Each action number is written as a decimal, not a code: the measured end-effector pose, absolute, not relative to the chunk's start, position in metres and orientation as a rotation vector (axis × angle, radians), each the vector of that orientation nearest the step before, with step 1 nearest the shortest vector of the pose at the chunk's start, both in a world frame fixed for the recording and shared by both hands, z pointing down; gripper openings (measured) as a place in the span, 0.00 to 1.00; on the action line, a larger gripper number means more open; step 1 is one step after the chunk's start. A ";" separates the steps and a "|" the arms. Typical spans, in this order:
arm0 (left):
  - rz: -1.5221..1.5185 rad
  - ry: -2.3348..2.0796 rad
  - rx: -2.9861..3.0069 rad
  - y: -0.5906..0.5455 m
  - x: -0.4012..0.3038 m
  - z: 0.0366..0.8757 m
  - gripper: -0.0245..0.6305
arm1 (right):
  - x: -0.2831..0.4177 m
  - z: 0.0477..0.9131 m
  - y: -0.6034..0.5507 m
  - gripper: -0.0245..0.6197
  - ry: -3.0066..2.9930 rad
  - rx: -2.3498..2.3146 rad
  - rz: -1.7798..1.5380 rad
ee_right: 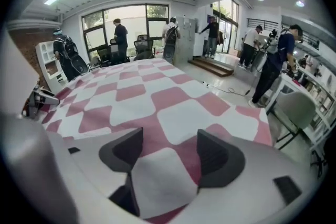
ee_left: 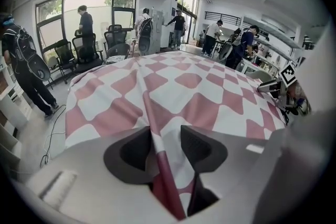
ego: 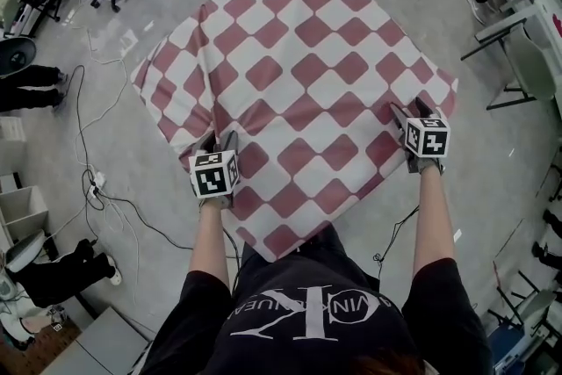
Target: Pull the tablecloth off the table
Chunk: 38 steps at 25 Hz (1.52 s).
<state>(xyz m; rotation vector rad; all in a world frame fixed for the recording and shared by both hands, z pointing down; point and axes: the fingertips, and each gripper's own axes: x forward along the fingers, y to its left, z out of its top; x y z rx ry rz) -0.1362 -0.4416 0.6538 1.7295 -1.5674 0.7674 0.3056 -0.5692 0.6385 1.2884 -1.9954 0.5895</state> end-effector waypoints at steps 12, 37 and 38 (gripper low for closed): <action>0.764 -1.553 1.734 -0.440 -0.140 0.655 0.27 | 0.256 0.638 -0.548 0.42 -2.069 1.170 0.708; 0.792 -1.521 1.726 -0.419 -0.135 0.653 0.07 | 0.156 0.640 -0.476 0.08 -2.085 0.891 0.477; 0.789 -1.518 1.724 -0.415 -0.134 0.653 0.07 | 0.155 0.640 -0.471 0.08 -2.091 0.874 0.476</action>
